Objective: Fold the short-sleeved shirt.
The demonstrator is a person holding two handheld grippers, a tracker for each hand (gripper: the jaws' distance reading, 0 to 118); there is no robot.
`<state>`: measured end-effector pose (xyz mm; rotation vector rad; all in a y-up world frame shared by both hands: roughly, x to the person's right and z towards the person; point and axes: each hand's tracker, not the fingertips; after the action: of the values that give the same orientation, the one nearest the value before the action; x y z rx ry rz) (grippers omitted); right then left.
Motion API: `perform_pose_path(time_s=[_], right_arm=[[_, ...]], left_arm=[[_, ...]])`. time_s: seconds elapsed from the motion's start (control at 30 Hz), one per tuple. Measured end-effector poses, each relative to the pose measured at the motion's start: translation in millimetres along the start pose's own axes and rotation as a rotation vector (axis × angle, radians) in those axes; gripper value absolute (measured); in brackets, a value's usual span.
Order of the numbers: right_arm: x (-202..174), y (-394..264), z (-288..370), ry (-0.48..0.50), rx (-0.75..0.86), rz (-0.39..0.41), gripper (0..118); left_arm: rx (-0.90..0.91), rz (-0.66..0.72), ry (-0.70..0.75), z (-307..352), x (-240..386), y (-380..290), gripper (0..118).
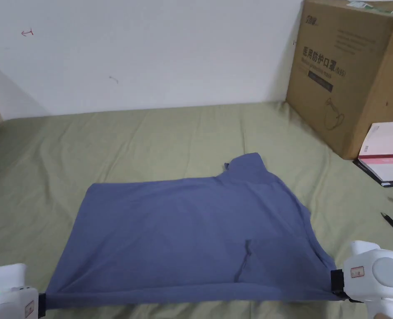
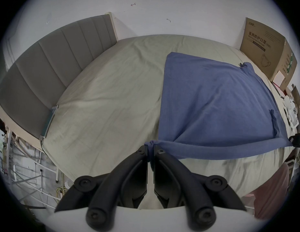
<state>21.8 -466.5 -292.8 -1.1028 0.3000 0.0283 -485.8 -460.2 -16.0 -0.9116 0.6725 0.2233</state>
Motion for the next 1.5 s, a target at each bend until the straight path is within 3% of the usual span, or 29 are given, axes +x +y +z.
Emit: perform_pose_path(time_s=[0.03, 0.07, 0.1, 0.13, 0.17, 0.27, 0.37, 0.4, 0.43, 0.47, 0.5, 0.6, 0.7, 0.73, 0.83, 0.9, 1.0, 1.03, 1.1, 1.13, 1.2, 1.3, 1.5], right_arm=[[-1.0, -2.6, 1.2, 0.006, 0.014, -0.012, 10], [-0.6, -4.0, 1.4, 0.019, 0.031, -0.029, 23], [-0.5, -4.2, 2.3, 0.027, 0.031, -0.041, 48], [-2.0, -4.9, 4.6, 0.019, 0.028, -0.056, 80], [-3.5, -5.1, 7.8, 0.004, 0.03, -0.057, 86], [-8.5, -13.0, 25.7, 0.005, 0.086, -0.01, 85], [-15.2, -21.8, 45.6, 0.035, 0.131, 0.046, 69], [-19.8, -27.2, 53.4, 0.053, 0.147, 0.063, 69], [-23.9, -30.6, 58.8, 0.049, 0.158, 0.085, 38], [-30.0, -37.9, 63.6, 0.037, 0.182, 0.1, 9], [-34.3, -44.6, 65.4, 0.028, 0.19, 0.101, 1], [-39.0, -56.0, 61.8, 0.125, 0.137, 0.078, 1], [-46.9, -60.8, 49.2, 0.046, 0.123, 0.121, 1], [-49.4, -62.3, 45.6, 0.021, 0.126, 0.143, 1], [-47.8, -61.1, 38.3, 0.056, 0.11, 0.116, 1], [-48.7, -61.8, 36.0, 0.062, 0.108, 0.104, 1], [-50.1, -61.2, 32.2, 0.041, 0.098, 0.117, 1], [-50.6, -61.5, 31.2, 0.037, 0.095, 0.128, 1], [-49.7, -60.8, 28.0, 0.033, 0.086, 0.138, 1], [-50.0, -60.7, 26.3, 0.033, 0.079, 0.143, 1], [-50.0, -60.7, 23.8, 0.034, 0.068, 0.146, 1], [-48.7, -60.8, 23.1, 0.035, 0.061, 0.149, 1], [-40.7, -50.5, 27.0, 0.035, 0.089, 0.168, 2]], left_arm=[[-0.007, 0.008, -0.011, -1.0, 0.2, -1.6, 26], [-0.016, 0.011, -0.015, -1.5, 1.5, -2.6, 50], [-0.019, 0.013, -0.013, -0.2, 2.9, -2.8, 79], [-0.016, 0.01, -0.01, 1.7, 4.1, -4.5, 100], [-0.013, 0.005, -0.02, 4.3, 4.1, -5.2, 102], [0.017, -0.001, -0.078, 19.9, 5.8, -9.0, 98], [0.039, 0.013, -0.13, 34.1, 5.5, -14.9, 67], [0.051, 0.019, -0.157, 39.4, 5.4, -18.6, 67], [0.043, 0.015, -0.15, 42.7, 5.9, -22.6, 29], [0.04, 0.016, -0.145, 44.5, 7.8, -27.1, 6], [0.037, 0.016, -0.121, 46.9, 9.0, -33.8, 3], [0.025, 0.087, -0.146, 49.3, 1.4, -47.9, 0], [0.023, 0.107, -0.146, 46.1, -6.5, -49.8, 1], [0.026, 0.097, -0.134, 43.9, -7.5, -47.3, 13], [0.012, 0.053, -0.1, 31.0, -9.4, -36.0, 82], [0.007, 0.045, -0.105, 14.6, -11.9, -28.1, 90], [-0.035, 0.084, -0.108, -10.7, -17.2, -17.1, 87], [-0.046, 0.117, -0.122, -21.3, -20.7, -14.2, 76], [-0.074, 0.176, -0.167, -36.2, -26.4, -10.4, 26], [-0.087, 0.197, -0.179, -43.0, -27.8, -9.2, 9], [-0.126, 0.203, -0.223, -47.2, -22.2, -10.4, 7], [-0.096, 0.083, -0.162, -43.3, -10.7, -11.0, 6], [-0.08, 0.109, -0.177, -25.3, -14.1, 0.4, 6]])
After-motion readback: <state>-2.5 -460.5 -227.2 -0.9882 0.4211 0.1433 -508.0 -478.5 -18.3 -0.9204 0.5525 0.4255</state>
